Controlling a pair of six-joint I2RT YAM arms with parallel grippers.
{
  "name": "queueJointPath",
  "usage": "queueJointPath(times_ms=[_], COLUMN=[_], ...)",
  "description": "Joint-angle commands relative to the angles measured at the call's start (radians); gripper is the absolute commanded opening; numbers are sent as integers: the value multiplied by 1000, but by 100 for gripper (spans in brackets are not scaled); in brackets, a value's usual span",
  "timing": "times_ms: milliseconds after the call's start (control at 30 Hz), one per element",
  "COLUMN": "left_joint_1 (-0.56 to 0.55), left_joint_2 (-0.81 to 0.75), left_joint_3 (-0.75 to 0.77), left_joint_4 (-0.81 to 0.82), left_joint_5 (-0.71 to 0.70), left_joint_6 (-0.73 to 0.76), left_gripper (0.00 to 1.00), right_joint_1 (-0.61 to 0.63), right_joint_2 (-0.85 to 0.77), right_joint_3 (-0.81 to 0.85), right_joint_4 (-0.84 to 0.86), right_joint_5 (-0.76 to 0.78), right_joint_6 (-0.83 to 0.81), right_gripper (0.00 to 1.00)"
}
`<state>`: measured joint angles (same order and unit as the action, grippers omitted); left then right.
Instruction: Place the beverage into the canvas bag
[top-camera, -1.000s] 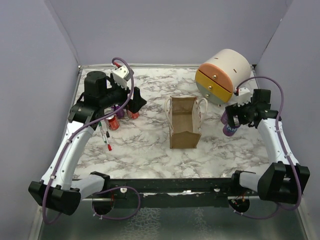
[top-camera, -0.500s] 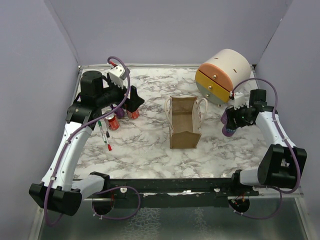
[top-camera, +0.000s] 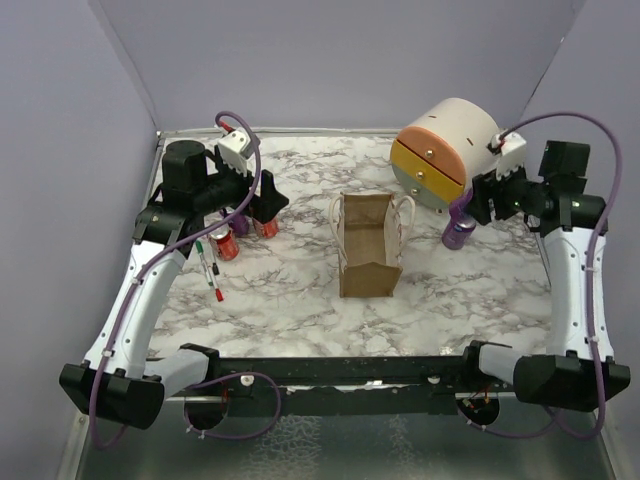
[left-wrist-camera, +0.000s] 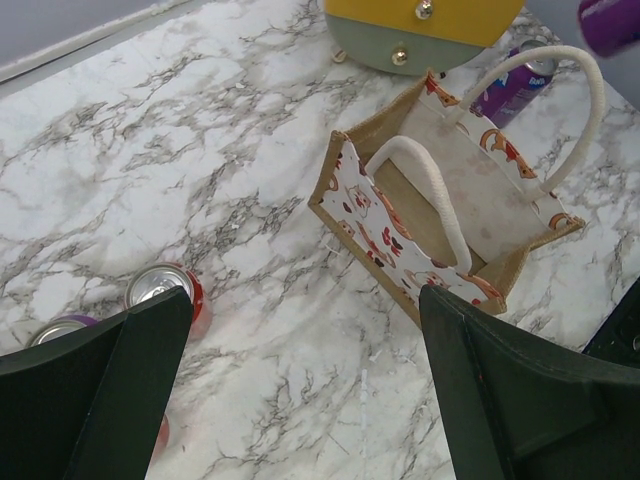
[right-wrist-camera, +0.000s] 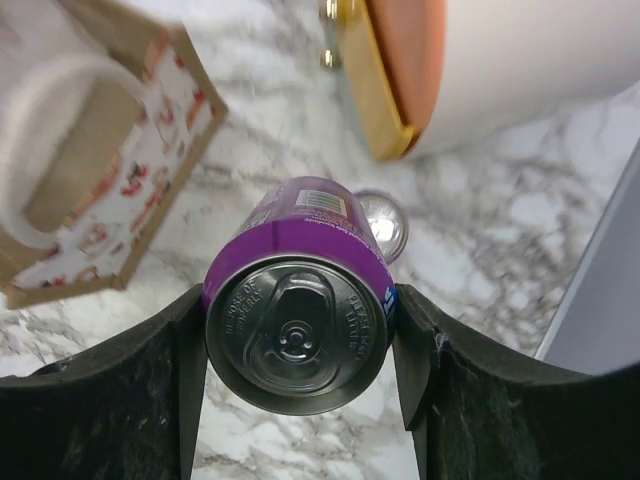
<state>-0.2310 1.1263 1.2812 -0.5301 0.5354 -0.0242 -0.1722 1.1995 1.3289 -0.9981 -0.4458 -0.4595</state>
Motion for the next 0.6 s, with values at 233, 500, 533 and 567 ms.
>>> queueJointPath(times_ms=[233,500,533,567], left_joint_1=[4,4,4,4], left_joint_2=[20,42,44,43], left_joint_3=[-11,-12,-13,-17], left_joint_4=[44,42,41,43], left_joint_5=[-34,-89,-96,-104], left_joint_6=[15,54,61,64], left_gripper=[100,100,100,100], right_joint_1=[34,373,415,452], right_joint_2=[99,222,236,248], right_joint_3=[493,580,581,577], right_joint_4=[-6,-2,-4,-6], right_joint_5=[-398,-242,-217,-185], right_joint_6=[148,144,133,123], right_gripper=[11,10,10,10])
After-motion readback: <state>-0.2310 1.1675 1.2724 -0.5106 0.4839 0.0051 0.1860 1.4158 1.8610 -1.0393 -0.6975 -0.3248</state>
